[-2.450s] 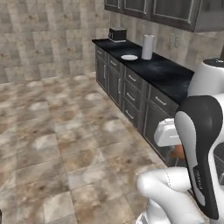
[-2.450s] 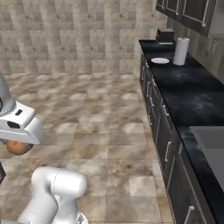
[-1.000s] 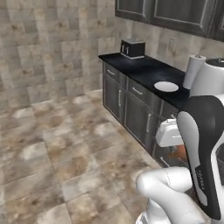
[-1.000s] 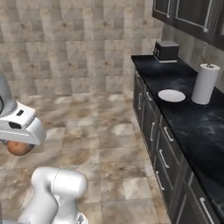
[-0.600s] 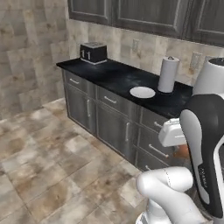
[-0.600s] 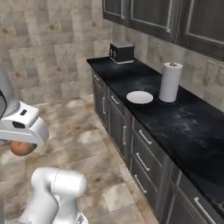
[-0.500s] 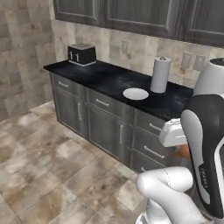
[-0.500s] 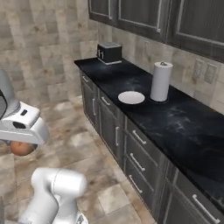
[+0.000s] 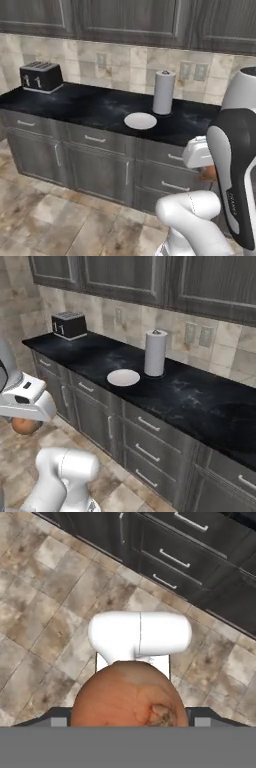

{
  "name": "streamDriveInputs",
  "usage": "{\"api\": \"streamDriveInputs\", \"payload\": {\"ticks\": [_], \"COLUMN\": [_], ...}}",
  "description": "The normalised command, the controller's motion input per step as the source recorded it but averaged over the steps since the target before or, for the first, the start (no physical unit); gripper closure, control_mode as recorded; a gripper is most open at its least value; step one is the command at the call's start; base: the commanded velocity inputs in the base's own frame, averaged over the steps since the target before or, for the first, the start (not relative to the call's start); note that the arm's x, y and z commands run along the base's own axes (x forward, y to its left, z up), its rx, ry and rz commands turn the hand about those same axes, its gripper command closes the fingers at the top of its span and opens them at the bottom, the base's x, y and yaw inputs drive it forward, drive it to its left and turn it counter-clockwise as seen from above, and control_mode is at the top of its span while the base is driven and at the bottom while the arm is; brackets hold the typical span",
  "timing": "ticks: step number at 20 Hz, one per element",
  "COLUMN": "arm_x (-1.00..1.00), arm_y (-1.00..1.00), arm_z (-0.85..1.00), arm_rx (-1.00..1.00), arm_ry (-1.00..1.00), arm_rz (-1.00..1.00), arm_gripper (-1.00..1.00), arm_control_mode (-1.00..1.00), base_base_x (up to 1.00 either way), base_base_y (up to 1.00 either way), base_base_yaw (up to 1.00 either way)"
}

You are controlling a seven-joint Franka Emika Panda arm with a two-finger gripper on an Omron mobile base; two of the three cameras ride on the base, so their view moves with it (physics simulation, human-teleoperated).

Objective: Pick onion from the fridge and place it on the plate on the counter.

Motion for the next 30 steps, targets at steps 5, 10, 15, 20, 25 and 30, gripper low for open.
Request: {"api": "streamDriveInputs", "payload": {"ticks": [5,10,15,20,25,30], "arm_x": [0.0,0.0,0.0,0.0,0.0,0.0], "arm_y": [0.0,0.0,0.0,0.0,0.0,0.0], "arm_z": [0.0,0.0,0.0,0.0,0.0,0.0], "arm_rx": [0.0,0.0,0.0,0.0,0.0,0.0], "arm_ry": [0.0,0.0,0.0,0.0,0.0,0.0], "arm_rz": [0.0,0.0,0.0,0.0,0.0,0.0], "arm_gripper": [1.0,1.0,1.0,1.0,1.0,1.0], "arm_control_mode": [1.0,1.0,1.0,1.0,1.0,1.0], "base_base_x": [0.73,0.63,0.68,0.61,0.47,0.49], "base_base_y": [1.0,0.99,0.95,0.66,0.37,-0.02], "base_base_yaw": [-0.58,-0.56,-0.52,-0.32,-0.13,-0.01]}}
